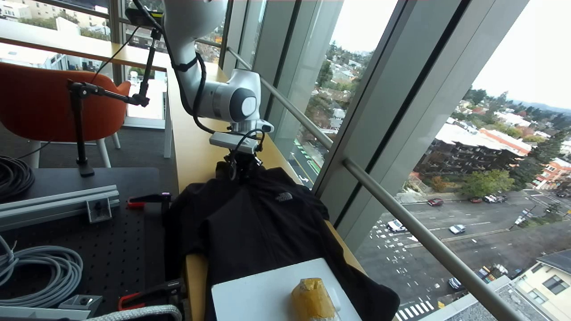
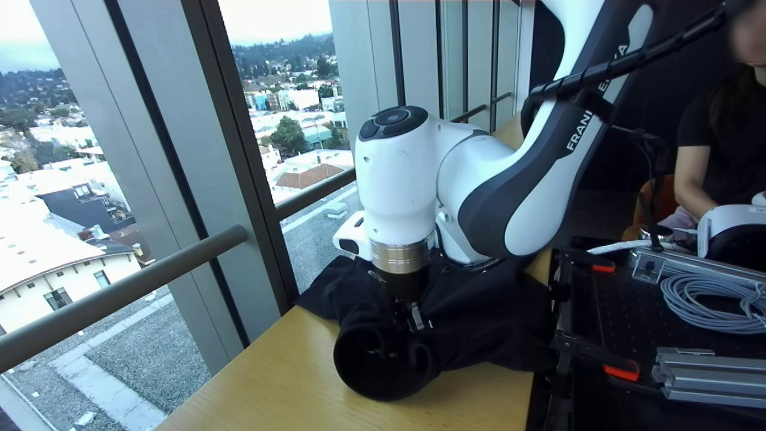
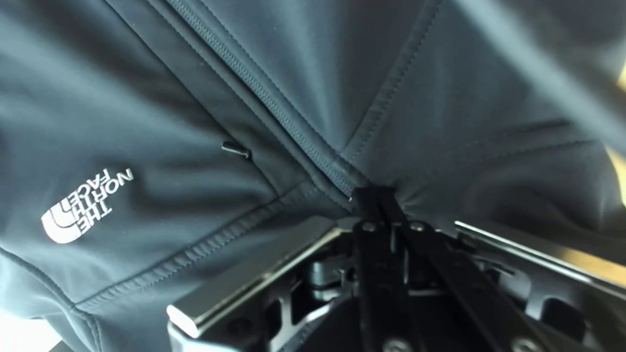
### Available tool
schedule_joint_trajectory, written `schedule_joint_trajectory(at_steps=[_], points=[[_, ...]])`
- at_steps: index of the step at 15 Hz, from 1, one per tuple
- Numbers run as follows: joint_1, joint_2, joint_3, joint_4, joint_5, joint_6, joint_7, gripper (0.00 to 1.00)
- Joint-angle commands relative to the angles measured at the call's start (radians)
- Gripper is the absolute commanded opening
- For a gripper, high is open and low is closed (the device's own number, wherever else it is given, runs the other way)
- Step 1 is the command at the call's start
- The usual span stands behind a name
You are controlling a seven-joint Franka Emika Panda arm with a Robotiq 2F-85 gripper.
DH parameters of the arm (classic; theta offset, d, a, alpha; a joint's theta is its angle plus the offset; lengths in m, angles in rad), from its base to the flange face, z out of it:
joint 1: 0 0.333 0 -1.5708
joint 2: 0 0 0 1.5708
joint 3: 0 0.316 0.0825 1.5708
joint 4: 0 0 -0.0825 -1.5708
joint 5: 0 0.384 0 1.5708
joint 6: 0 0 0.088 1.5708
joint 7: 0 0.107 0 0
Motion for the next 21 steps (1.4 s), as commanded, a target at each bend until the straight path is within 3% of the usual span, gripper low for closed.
schedule_joint_trajectory(at_steps=[1, 7, 8, 18, 21], points=[[0.033, -0.024, 0.008, 0.006, -0.027, -0.008, 0.037, 0.01], [0.031, -0.069, 0.01, -0.011, -0.036, -0.012, 0.034, 0.01], [0.03, -0.075, 0.012, -0.02, -0.039, -0.012, 0.035, 0.24], [0.072, -0.096, 0.015, -0.057, -0.062, 0.004, 0.08, 0.94], [0.058, -0.102, 0.001, -0.069, -0.074, 0.009, 0.092, 1.0]])
